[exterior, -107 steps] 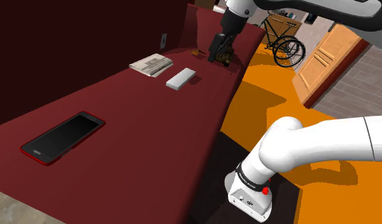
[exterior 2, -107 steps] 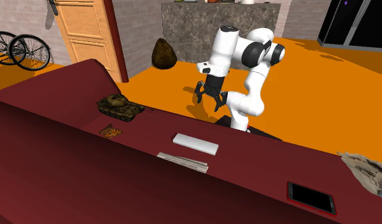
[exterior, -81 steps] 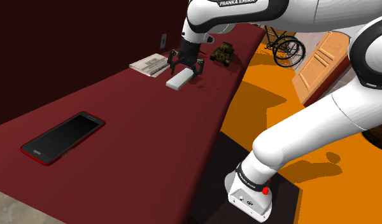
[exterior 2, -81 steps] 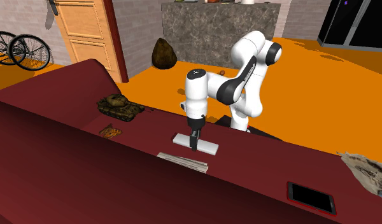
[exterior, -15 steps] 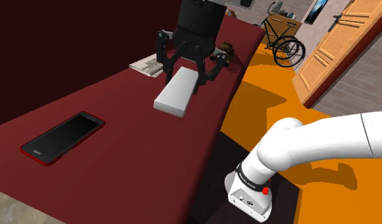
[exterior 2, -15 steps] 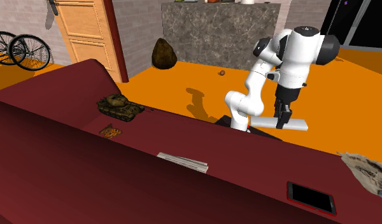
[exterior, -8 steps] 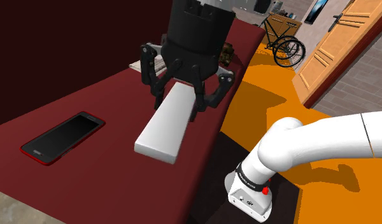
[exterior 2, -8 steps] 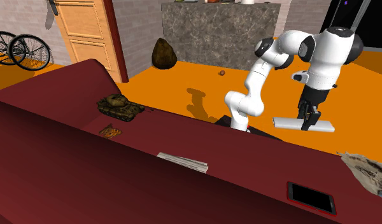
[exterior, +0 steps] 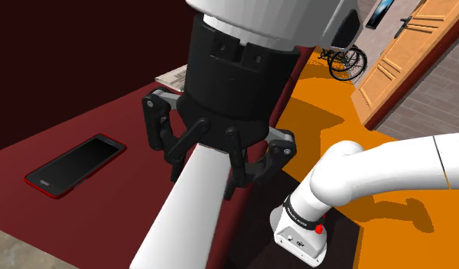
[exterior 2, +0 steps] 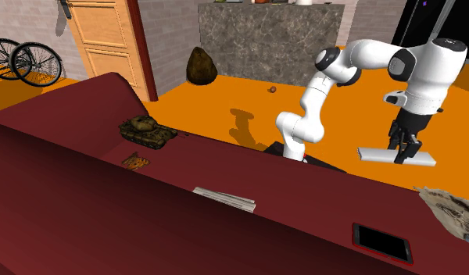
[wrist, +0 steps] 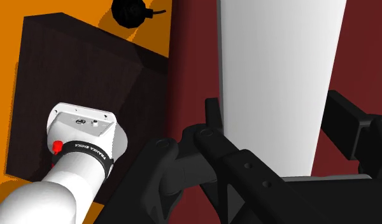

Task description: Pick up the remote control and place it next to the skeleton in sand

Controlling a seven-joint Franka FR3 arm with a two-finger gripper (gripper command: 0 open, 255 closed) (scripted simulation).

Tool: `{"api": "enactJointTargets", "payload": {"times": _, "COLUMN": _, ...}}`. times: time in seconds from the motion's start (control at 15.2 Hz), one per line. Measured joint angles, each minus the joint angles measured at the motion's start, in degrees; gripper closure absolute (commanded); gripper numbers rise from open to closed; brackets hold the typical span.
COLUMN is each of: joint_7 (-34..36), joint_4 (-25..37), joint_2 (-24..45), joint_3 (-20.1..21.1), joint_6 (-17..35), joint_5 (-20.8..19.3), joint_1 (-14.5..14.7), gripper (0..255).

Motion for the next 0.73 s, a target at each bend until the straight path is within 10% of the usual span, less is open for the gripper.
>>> {"api": "enactJointTargets", "payload": {"times": 0.73, "joint_7": -1.3, "joint_4": -9.29, "joint_2": -2.65, "joint_3": 2.34, "joint_6": 7.12, "joint_5": 2.72, "joint_1": 1.48, "gripper": 255}}
